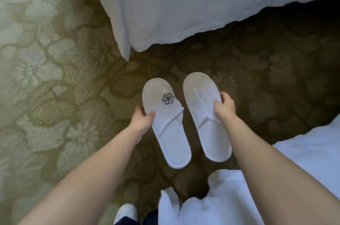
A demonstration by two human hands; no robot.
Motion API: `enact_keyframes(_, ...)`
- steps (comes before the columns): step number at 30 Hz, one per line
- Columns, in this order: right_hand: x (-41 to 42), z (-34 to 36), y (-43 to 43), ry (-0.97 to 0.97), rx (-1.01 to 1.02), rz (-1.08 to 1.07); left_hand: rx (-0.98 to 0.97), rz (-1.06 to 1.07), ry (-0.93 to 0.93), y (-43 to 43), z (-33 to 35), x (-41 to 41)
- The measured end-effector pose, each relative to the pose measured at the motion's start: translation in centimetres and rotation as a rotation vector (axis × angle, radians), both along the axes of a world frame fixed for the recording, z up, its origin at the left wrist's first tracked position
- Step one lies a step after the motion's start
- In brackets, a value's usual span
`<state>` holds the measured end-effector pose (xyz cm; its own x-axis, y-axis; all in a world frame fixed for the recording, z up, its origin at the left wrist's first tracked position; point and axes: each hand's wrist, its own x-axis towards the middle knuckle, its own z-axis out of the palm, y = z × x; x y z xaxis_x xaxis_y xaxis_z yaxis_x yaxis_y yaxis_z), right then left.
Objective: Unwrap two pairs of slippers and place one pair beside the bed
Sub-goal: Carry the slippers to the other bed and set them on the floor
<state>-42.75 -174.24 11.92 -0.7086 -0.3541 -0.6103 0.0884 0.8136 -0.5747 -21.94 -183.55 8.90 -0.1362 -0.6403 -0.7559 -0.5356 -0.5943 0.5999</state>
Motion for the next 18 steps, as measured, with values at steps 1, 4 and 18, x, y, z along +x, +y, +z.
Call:
enact_keyframes(1,-0.2,-2.0,0.3,-0.002,0.003,-0.020,0.013,0.004,0.018,0.3,-1.8,-0.1)
enact_keyframes(4,-0.6,-7.6,1.2,-0.008,0.010,-0.062,0.062,-0.001,0.058,1.3,-7.1,0.0)
enact_keyframes(18,-0.8,-21.9,3.8,0.004,0.113,0.024,0.278,-0.025,0.120,5.0,-20.5,0.7)
